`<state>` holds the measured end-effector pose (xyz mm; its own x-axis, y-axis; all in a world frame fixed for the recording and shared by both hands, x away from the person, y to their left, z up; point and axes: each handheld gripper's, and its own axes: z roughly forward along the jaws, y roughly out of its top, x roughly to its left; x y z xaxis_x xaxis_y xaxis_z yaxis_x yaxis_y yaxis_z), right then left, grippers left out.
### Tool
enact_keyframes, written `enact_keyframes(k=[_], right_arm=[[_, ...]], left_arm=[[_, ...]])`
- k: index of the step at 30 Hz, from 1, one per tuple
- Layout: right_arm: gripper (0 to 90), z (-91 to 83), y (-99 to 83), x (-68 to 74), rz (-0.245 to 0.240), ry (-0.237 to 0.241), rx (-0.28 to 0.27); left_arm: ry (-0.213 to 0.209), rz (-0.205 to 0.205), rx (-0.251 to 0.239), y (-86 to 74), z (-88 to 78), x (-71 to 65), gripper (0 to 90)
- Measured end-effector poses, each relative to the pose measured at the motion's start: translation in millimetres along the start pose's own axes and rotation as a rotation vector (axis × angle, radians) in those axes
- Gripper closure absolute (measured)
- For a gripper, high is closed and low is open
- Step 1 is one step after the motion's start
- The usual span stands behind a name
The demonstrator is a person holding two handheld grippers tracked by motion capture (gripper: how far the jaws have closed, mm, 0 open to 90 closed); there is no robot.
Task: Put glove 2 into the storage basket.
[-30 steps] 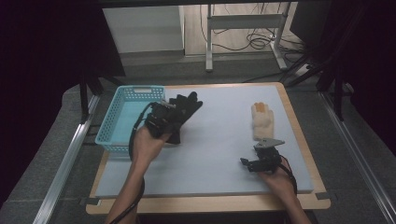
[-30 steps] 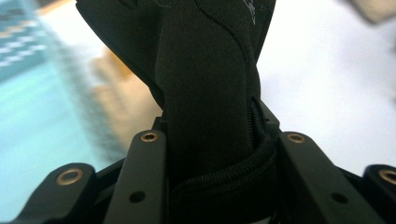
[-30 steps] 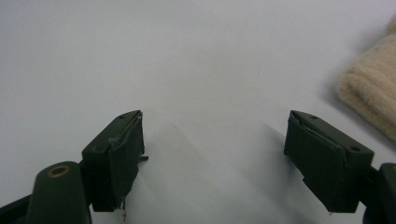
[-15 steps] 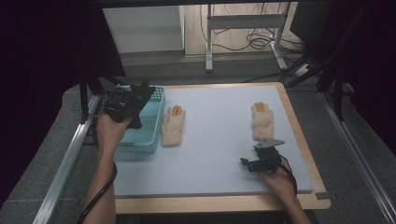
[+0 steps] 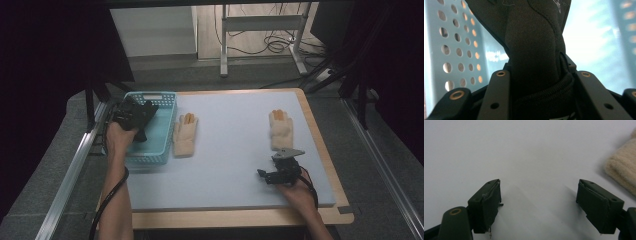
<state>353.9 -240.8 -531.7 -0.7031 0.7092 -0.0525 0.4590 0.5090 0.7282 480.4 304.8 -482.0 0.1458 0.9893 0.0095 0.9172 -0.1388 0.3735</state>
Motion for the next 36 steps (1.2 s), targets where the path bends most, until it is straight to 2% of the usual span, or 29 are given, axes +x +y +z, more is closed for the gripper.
enact_keyframes(k=[2, 4, 7, 9, 13, 14, 15, 16, 17, 19, 20, 21, 23, 25, 26, 30, 34, 35, 36], right_arm=[[19.6, 0.0, 0.0, 0.0, 0.000, 0.000, 0.000], [19.6, 0.0, 0.0, 0.0, 0.000, 0.000, 0.000], [19.6, 0.0, 0.0, 0.0, 0.001, 0.000, 0.000], [19.6, 0.0, 0.0, 0.0, 0.000, 0.000, 0.000], [19.6, 0.0, 0.0, 0.0, 0.000, 0.000, 0.000], [19.6, 0.0, 0.0, 0.0, 0.000, 0.000, 0.000], [19.6, 0.0, 0.0, 0.0, 0.000, 0.000, 0.000], [19.6, 0.0, 0.0, 0.0, 0.000, 0.000, 0.000], [19.6, 0.0, 0.0, 0.1, 0.000, -0.001, 0.000], [19.6, 0.0, 0.0, 0.1, -0.001, -0.001, 0.000], [19.6, 0.0, 0.0, 0.1, -0.001, -0.001, 0.000], [19.6, 0.0, 0.0, 0.1, -0.001, -0.001, 0.000], [19.6, 0.0, 0.0, 0.1, 0.000, -0.001, 0.000], [19.6, 0.0, 0.0, 0.1, 0.000, -0.001, 0.000], [19.6, 0.0, 0.0, 0.1, -0.001, -0.001, 0.000], [19.6, 0.0, 0.0, 0.1, -0.001, -0.001, 0.000], [19.6, 0.0, 0.0, 0.1, -0.001, -0.001, 0.001], [19.6, 0.0, 0.0, 0.2, -0.001, -0.001, 0.001], [19.6, 0.0, 0.0, 0.1, 0.000, -0.001, 0.001]], left_arm=[[0.036, -0.001, 0.039, 2.5, 7.3, 3.8, 62.5], [0.046, -0.013, 0.067, 3.1, 12.9, 7.8, 60.9], [0.045, -0.021, 0.093, 2.3, 17.1, 10.4, 49.6], [0.053, -0.006, 0.096, 1.4, 16.8, 9.9, 34.4], [0.039, 0.004, 0.080, -0.5, 10.2, 9.5, 22.2], [0.014, 0.012, 0.060, -2.1, 3.5, 9.0, 19.1], [0.014, 0.012, 0.060, -2.1, 3.5, 9.0, 17.6], [-0.007, 0.010, 0.037, -3.3, -1.7, 9.7, 17.6], [-0.031, 0.011, 0.012, -5.2, -9.7, 11.1, 12.1], [-0.027, 0.013, -0.002, -6.3, -13.7, 11.6, 9.4], [-0.033, 0.012, -0.038, -8.8, -22.1, 12.4, 7.7], [-0.033, 0.012, -0.038, -8.8, -22.1, 12.4, 6.2], [-0.120, 0.022, -0.119, -14.7, -37.6, 11.1, 5.1], [-0.166, 0.033, -0.171, -18.6, -45.8, 7.9, 4.5], [-0.184, 0.046, -0.195, -21.7, -50.1, 4.1, 3.7], [-0.198, 0.097, -0.249, -31.3, -58.5, -10.8, 1.7], [-0.236, 0.151, -0.329, -42.4, -65.1, -29.1, 1.0], [-0.236, 0.151, -0.329, -42.4, -65.1, -29.1, 0.9], [-0.244, 0.188, -0.370, -50.1, -69.9, -44.4, 0.9]])
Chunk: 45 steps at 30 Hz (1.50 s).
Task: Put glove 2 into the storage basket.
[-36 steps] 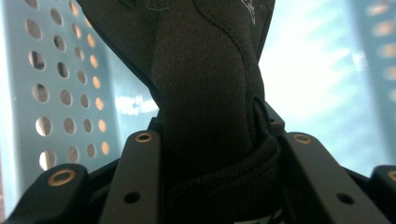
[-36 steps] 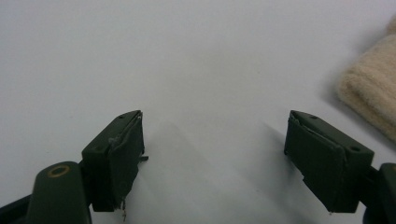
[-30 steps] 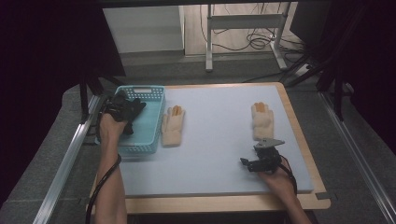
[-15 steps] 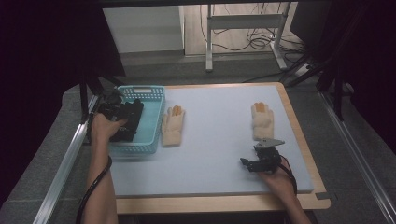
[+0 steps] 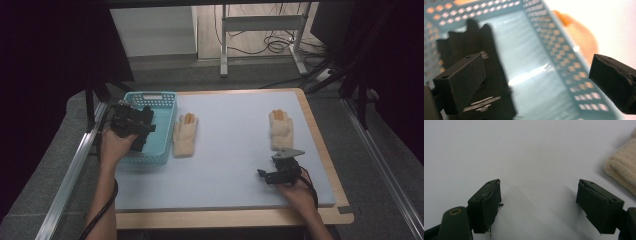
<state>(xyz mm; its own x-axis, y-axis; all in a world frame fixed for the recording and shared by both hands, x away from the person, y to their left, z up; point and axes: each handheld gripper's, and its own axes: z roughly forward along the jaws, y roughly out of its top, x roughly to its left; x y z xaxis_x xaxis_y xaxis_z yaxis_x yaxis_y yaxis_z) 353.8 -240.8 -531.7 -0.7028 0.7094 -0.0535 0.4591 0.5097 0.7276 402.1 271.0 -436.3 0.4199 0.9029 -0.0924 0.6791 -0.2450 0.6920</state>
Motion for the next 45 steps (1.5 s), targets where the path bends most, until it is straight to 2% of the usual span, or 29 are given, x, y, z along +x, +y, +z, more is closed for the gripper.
enact_keyframes(k=[1, 2, 3, 4, 5, 9, 13, 14, 16, 19, 22, 24, 25, 26, 30, 31, 33, 34, 35, 38, 42, 45], right_arm=[[19.6, 0.0, 0.0, 0.0, 0.000, 0.000, 0.000], [19.6, 0.0, 0.0, 0.0, 0.000, 0.000, 0.000], [19.6, 0.0, 0.0, 0.0, 0.001, 0.000, 0.001], [19.6, 0.0, 0.0, 0.0, 0.001, 0.000, 0.001], [19.6, 0.0, 0.0, 0.1, 0.001, 0.000, 0.001], [19.6, 0.1, 0.0, 0.0, -0.002, 0.000, 0.000], [19.6, 0.1, 0.0, 0.1, 0.002, 0.000, 0.000], [19.6, 0.1, 0.0, 0.1, 0.002, 0.000, 0.000], [19.6, 0.0, 0.0, -0.1, 0.001, 0.000, 0.001], [19.6, 0.1, 0.1, 0.0, 0.002, 0.001, 0.001], [19.6, 0.1, 0.2, -0.1, 0.002, 0.001, 0.002], [19.6, 0.1, 0.2, -0.1, 0.002, 0.001, 0.002], [19.6, 0.2, 0.4, -0.2, 0.002, 0.001, 0.002], [19.6, 0.2, 0.4, -0.3, 0.003, 0.002, 0.003], [19.6, 0.1, 0.6, -0.5, 0.004, 0.003, 0.005], [19.6, 0.1, 0.6, -0.5, 0.004, 0.004, 0.005], [19.6, 0.0, 0.8, -0.5, 0.003, 0.004, 0.005], [19.6, -0.1, 1.0, -0.5, 0.004, 0.004, 0.006], [19.7, -0.2, 1.2, -0.5, 0.007, 0.004, 0.005], [20.1, 2.0, 5.9, -0.4, 0.022, 0.031, -0.008], [24.2, 10.9, 22.7, 4.1, 0.021, 0.080, -0.018], [31.9, 22.2, 42.4, 9.4, -0.008, 0.115, -0.025]], left_arm=[[-0.012, 0.023, -0.013, -1.7, -1.1, -8.6, 0.9], [-0.012, 0.023, -0.013, -1.7, -1.1, -8.6, 0.7], [-0.030, 0.062, -0.033, -5.2, -3.2, -24.9, 0.4], [-0.030, 0.062, -0.033, -5.2, -3.2, -24.9, 0.4], [-0.049, 0.113, -0.051, -9.9, -6.1, -44.2, 0.2], [-0.099, 0.186, -0.100, -23.9, -13.1, -85.7, 0.1], [-0.174, 0.263, -0.176, -45.0, -14.9, -121.6, 1.0], [-0.174, 0.263, -0.176, -45.0, -14.9, -121.6, 1.4], [-0.214, 0.300, -0.194, -65.3, -6.2, -141.3, 1.6], [-0.232, 0.315, -0.178, -84.5, 7.4, -155.0, 1.5], [-0.221, 0.341, -0.158, -102.8, 21.6, -160.9, 1.5], [-0.221, 0.342, -0.145, -106.9, 25.3, -160.5, 1.4], [-0.187, 0.328, -0.099, -117.3, 34.6, -158.8, 1.3], [-0.171, 0.327, -0.072, -123.3, 39.1, -157.2, 1.3], [-0.155, 0.301, -0.019, -136.0, 48.1, -151.8, 1.0], [-0.167, 0.280, -0.020, -136.0, 47.8, -149.3, 1.2], [-0.163, 0.273, -0.019, -135.5, 47.9, -148.3, 2.3], [-0.182, 0.250, -0.007, -134.9, 50.1, -145.8, 2.0], [-0.183, 0.239, -0.017, -135.5, 49.8, -145.3, 2.7], [-0.178, 0.237, -0.024, -136.8, 49.3, -145.5, 4.1], [-0.171, 0.232, -0.029, -137.3, 49.2, -146.0, 5.0], [-0.166, 0.226, -0.036, -138.1, 48.9, -146.2, 5.8]])
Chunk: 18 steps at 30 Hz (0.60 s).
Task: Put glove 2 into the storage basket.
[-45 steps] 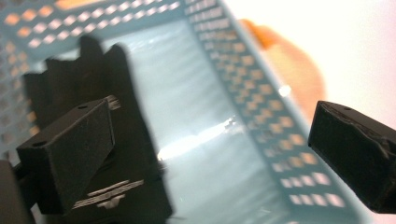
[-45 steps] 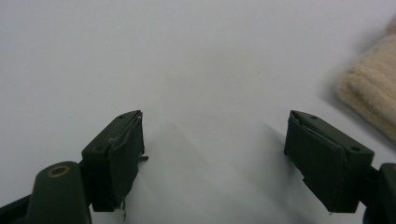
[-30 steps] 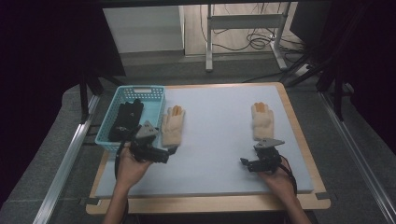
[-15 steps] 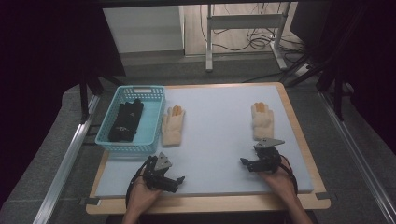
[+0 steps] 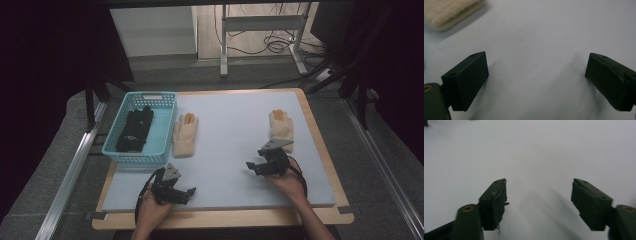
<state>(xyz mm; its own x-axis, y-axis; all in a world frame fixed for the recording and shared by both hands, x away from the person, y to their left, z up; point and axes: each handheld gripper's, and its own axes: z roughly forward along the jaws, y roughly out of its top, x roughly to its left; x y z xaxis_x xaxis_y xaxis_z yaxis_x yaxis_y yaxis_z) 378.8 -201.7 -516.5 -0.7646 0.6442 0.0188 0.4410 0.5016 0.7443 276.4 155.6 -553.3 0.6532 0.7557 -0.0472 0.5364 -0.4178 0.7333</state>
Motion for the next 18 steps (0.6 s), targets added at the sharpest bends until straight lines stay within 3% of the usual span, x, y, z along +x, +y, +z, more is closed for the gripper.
enact_keyframes(k=[5, 7, 8, 10, 11, 16, 18], right_arm=[[50.9, 24.1, 29.0, 5.0, -0.013, 0.077, -0.012], [53.7, 29.5, 34.2, 6.6, -0.015, 0.089, -0.012], [60.2, 40.4, 45.1, 10.6, -0.024, 0.122, -0.008], [62.1, 44.8, 49.4, 12.3, -0.035, 0.128, -0.007], [64.7, 58.1, 63.0, 19.2, -0.051, 0.150, 0.003], [66.1, 81.3, 88.6, 34.5, -0.089, 0.180, 0.009], [65.3, 98.2, 106.4, 45.0, -0.094, 0.196, 0.001]], left_arm=[[0.006, 0.001, 0.000, -0.5, -0.5, -0.4, 6.3], [0.007, 0.001, -0.001, -0.5, -0.5, -0.5, 6.3], [0.007, 0.000, -0.001, -0.6, -0.6, -0.5, 6.4], [0.007, 0.000, -0.001, -0.6, -0.6, -0.5, 6.3], [0.007, 0.000, -0.001, -0.7, -0.7, -0.5, 6.4], [0.007, -0.002, -0.004, -0.9, -0.6, -0.8, 6.4], [0.007, 0.003, -0.001, -1.0, -1.0, -0.5, 6.5]])
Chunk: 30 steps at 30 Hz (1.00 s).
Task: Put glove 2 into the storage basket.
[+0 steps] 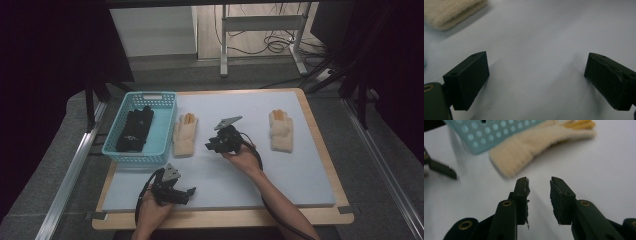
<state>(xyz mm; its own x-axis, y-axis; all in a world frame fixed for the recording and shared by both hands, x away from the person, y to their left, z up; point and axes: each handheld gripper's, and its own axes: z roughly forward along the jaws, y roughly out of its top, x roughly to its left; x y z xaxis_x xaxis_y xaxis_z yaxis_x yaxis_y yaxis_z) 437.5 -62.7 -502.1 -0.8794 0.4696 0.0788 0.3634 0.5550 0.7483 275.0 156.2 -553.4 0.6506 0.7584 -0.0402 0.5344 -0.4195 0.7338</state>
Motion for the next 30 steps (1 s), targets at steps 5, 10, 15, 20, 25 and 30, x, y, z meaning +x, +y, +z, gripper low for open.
enact_keyframes(k=[5, 10, 15, 20, 25, 30], right_arm=[[54.8, 27.5, 23.2, 2.8, 0.038, 0.007, -0.018], [42.7, 50.8, 34.4, -4.0, 0.116, -0.011, -0.023], [47.3, 71.4, 34.4, -9.0, 0.153, -0.029, 0.013], [82.2, 74.7, 32.7, -8.1, 0.146, 0.037, -0.004], [85.7, 64.1, 34.3, -3.6, 0.117, 0.037, -0.004], [85.8, 37.8, 30.5, -4.9, 0.134, 0.062, -0.031]], left_arm=[[-0.001, -0.001, -0.002, -0.2, 0.0, -0.1, 6.5], [0.000, -0.001, -0.003, -0.3, 0.0, -0.2, 6.6], [0.000, 0.000, -0.004, -0.3, 0.0, -0.2, 6.5], [0.000, 0.000, -0.003, -0.3, -0.1, -0.1, 6.6], [0.000, 0.000, -0.003, -0.4, -0.2, -0.2, 6.6], [0.001, -0.001, -0.003, -0.4, -0.2, -0.3, 6.6]])
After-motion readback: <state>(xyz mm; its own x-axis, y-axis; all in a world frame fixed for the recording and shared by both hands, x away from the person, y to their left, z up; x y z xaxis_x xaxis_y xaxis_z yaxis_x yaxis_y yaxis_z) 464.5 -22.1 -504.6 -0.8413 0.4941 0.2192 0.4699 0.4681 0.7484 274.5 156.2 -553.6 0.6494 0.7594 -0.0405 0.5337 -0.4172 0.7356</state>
